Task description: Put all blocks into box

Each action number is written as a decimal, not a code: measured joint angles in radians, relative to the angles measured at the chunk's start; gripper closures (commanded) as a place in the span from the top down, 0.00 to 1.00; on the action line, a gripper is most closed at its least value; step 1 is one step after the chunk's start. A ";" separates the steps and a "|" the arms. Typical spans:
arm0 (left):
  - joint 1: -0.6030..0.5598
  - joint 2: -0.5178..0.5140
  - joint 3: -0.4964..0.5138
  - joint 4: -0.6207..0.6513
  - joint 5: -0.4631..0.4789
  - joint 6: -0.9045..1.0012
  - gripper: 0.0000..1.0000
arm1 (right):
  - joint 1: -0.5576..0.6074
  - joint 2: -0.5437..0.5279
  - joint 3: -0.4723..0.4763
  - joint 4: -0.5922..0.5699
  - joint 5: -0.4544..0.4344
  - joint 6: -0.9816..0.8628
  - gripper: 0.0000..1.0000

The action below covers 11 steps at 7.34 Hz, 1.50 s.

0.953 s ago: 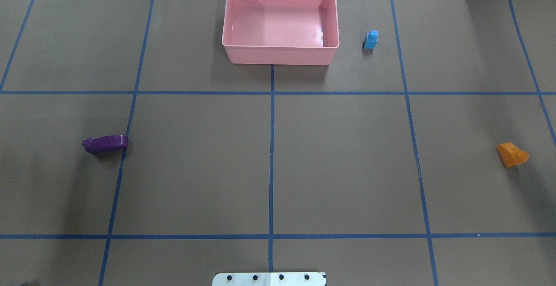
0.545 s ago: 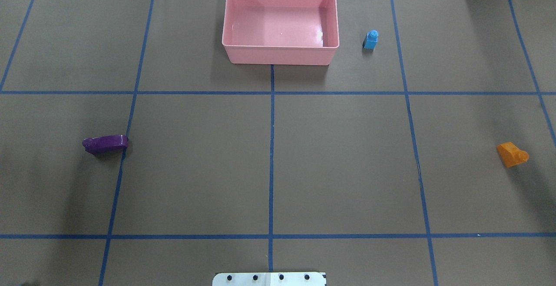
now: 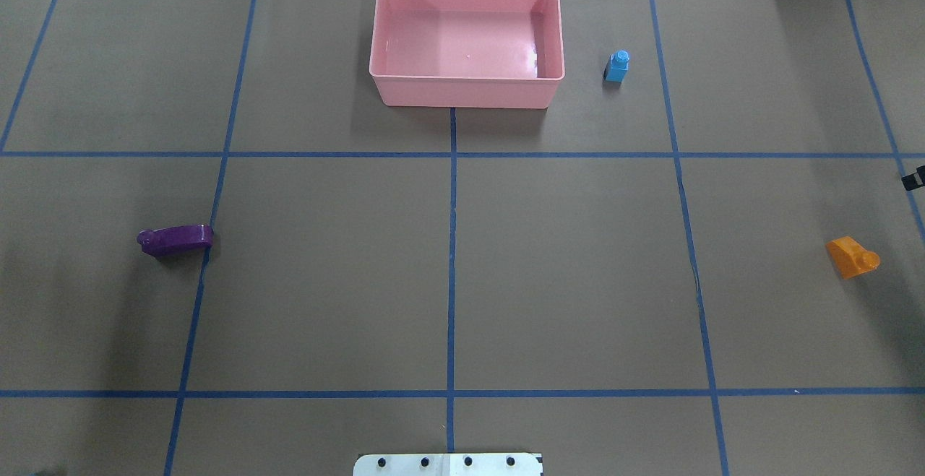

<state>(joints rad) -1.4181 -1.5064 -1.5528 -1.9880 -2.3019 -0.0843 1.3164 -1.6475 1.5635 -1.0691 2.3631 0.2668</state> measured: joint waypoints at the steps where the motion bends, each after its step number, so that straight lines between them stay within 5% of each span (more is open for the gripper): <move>1: 0.000 0.005 0.000 -0.018 0.000 -0.001 1.00 | -0.024 -0.003 0.011 0.016 0.000 0.046 1.00; 4: 0.001 0.012 0.000 -0.047 0.000 -0.003 1.00 | -0.115 -0.031 0.073 0.024 -0.019 0.209 1.00; 9: -0.001 0.018 -0.007 -0.059 0.001 -0.003 1.00 | -0.265 -0.071 0.072 0.024 -0.080 0.228 0.98; 10: -0.001 0.018 -0.007 -0.061 0.001 -0.003 1.00 | -0.280 -0.072 0.068 0.024 -0.080 0.229 0.79; 11: -0.001 0.019 -0.008 -0.062 0.001 -0.003 1.00 | -0.289 -0.072 0.064 0.024 -0.081 0.230 0.46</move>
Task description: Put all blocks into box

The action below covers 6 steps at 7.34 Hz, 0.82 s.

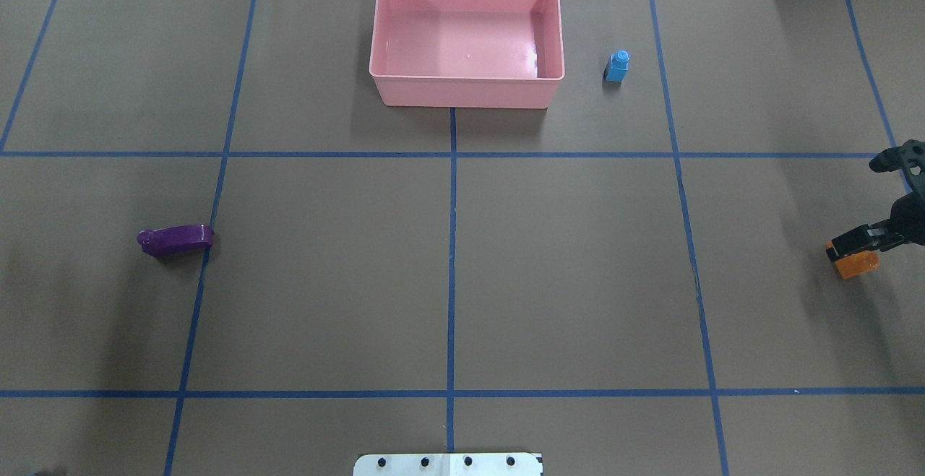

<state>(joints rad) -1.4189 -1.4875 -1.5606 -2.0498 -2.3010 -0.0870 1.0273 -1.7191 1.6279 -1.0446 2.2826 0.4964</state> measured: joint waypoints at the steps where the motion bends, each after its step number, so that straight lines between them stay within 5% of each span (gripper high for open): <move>1: 0.000 0.001 0.000 -0.003 0.000 0.000 1.00 | -0.005 0.000 -0.004 0.000 0.000 0.000 0.18; 2: 0.000 0.004 0.001 -0.009 0.000 0.000 1.00 | -0.007 0.001 -0.009 0.000 0.000 0.000 0.01; 6: 0.001 0.012 0.014 -0.015 -0.003 0.000 1.00 | -0.004 -0.007 0.009 -0.002 0.008 0.002 0.00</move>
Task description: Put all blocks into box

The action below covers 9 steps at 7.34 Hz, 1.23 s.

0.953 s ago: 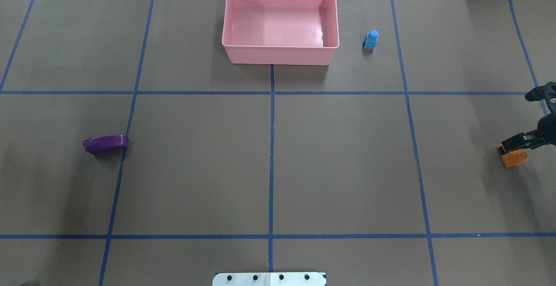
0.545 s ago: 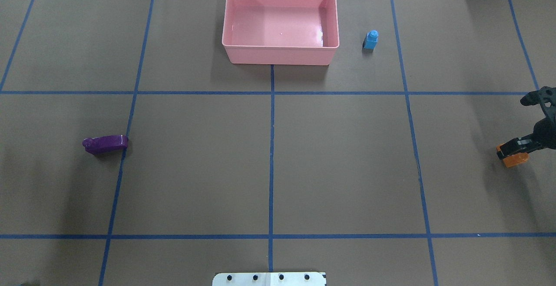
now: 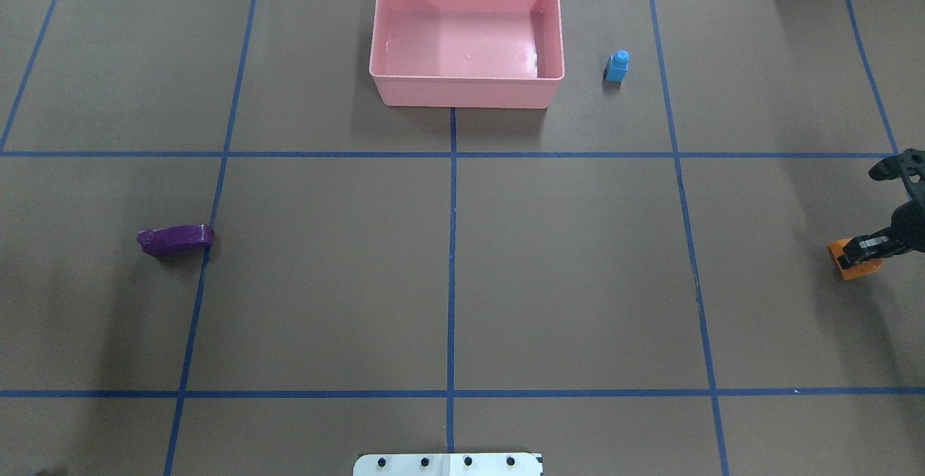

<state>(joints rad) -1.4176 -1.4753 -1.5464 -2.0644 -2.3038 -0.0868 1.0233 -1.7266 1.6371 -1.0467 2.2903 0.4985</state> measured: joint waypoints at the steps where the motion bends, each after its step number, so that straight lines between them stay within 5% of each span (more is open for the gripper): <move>1: 0.001 0.001 0.008 -0.001 -0.028 0.001 1.00 | 0.006 0.019 0.041 -0.008 0.002 0.023 0.00; 3: 0.012 -0.001 0.031 -0.045 -0.125 -0.006 1.00 | 0.035 0.177 0.084 -0.112 0.003 0.140 0.00; 5: 0.058 -0.004 0.036 -0.139 -0.150 -0.063 1.00 | 0.050 0.450 0.065 -0.359 -0.002 0.231 0.00; 9: 0.178 -0.030 -0.045 -0.274 -0.152 -0.140 1.00 | 0.033 1.012 -0.350 -0.477 -0.028 0.500 0.00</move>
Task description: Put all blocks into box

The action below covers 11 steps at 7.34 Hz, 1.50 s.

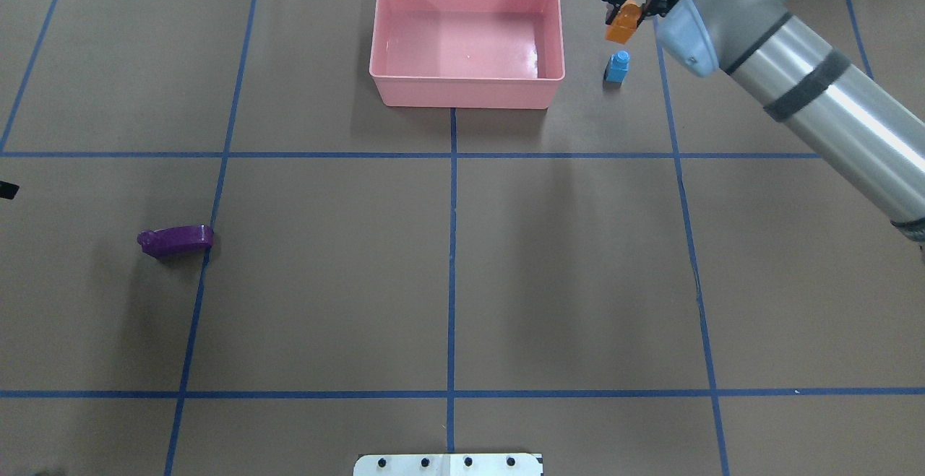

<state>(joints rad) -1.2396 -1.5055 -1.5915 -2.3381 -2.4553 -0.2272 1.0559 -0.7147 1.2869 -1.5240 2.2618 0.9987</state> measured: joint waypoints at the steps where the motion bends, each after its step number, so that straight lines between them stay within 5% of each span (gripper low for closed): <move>1: 0.014 0.005 -0.031 -0.015 0.000 -0.008 1.00 | -0.013 0.074 -0.104 0.044 -0.026 0.035 0.00; 3: 0.061 0.016 -0.094 -0.035 0.000 -0.039 1.00 | -0.060 0.176 -0.281 0.193 -0.083 0.158 0.00; 6: 0.222 0.010 -0.154 -0.033 0.012 -0.050 0.99 | -0.151 0.226 -0.364 0.264 -0.177 0.225 0.00; 8: 0.305 0.004 -0.175 -0.032 0.041 -0.049 0.99 | -0.174 0.229 -0.380 0.280 -0.194 0.232 0.96; 11: 0.402 0.002 -0.195 -0.023 0.245 0.097 0.99 | -0.195 0.228 -0.379 0.309 -0.200 0.232 0.99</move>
<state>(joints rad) -0.8381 -1.5036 -1.7862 -2.3608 -2.2102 -0.1303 0.8609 -0.4866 0.9082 -1.2149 2.0614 1.2303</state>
